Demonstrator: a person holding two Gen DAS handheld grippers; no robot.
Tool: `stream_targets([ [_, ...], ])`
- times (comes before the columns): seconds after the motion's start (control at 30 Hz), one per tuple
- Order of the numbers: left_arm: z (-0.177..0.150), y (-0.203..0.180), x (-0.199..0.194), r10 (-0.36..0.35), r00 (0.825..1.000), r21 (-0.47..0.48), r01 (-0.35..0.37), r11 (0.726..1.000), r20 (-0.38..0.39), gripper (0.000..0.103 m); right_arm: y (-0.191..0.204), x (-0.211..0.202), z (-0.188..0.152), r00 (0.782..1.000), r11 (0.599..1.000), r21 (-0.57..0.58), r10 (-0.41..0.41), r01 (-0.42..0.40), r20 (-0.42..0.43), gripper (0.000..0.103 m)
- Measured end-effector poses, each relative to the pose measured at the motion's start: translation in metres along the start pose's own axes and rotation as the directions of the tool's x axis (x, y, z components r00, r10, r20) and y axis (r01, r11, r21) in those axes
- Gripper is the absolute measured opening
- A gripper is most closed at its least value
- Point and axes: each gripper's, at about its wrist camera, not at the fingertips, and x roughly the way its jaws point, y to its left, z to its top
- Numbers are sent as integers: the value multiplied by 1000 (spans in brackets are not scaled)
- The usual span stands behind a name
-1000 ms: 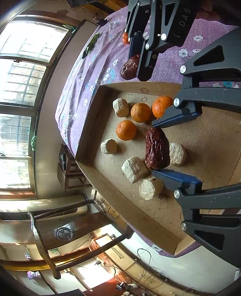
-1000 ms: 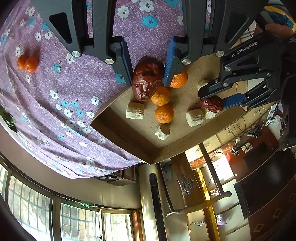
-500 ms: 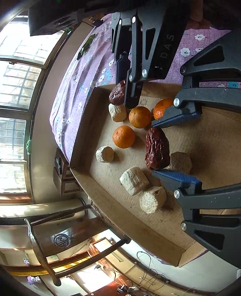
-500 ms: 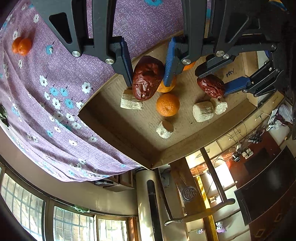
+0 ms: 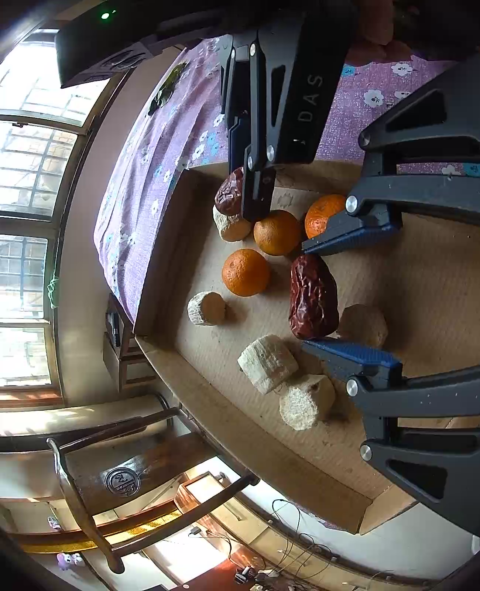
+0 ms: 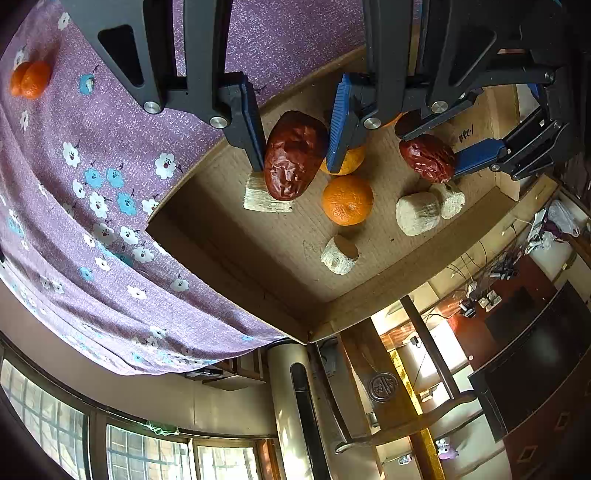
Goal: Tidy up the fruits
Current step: 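Carry both dates into the box and open both tools to release, then move both open tools back over the last two mandarins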
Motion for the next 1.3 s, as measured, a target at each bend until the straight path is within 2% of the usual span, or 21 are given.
stream_targets([
  [0.13, 0, 2, 3, 7, 1000, -9, -7, 1000, -13, 45, -4, -2, -1, 1000, 999, 32, 31, -31, 5, 37],
  [0.27, -1, 3, 4, 9, 1000, -16, -9, 1000, -17, 46, -3, -6, -2, 999, 998, 37, 48, -49, 14, 46],
  [0.33, -1, 4, 4, 14, 1000, -20, -14, 1000, -19, 49, -2, -8, -3, 999, 998, 33, 44, -45, 16, 47],
  [0.5, 0, 6, 1, 5, 1000, -38, -6, 999, -10, 78, -1, -19, -7, 999, 999, 30, 37, -38, 27, 48],
  [0.6, -1, 4, 0, 15, 1000, -30, -15, 999, -11, 78, -1, -26, -11, 999, 999, 32, 23, -24, 40, 57],
  [0.9, -1, -7, -13, 26, 999, -19, -25, 1000, 27, 79, 0, -53, -24, 997, 1000, 27, -8, 6, 73, 60],
  [1.03, 0, -18, -20, 8, 999, -10, -8, 1000, 44, 82, -8, -68, -32, 995, 999, 44, -32, 28, 96, 67],
  [1.3, 1, -54, -24, -42, 998, 38, 40, 998, 51, 84, -40, -93, -60, 991, 990, 109, -99, 89, 94, 68],
])
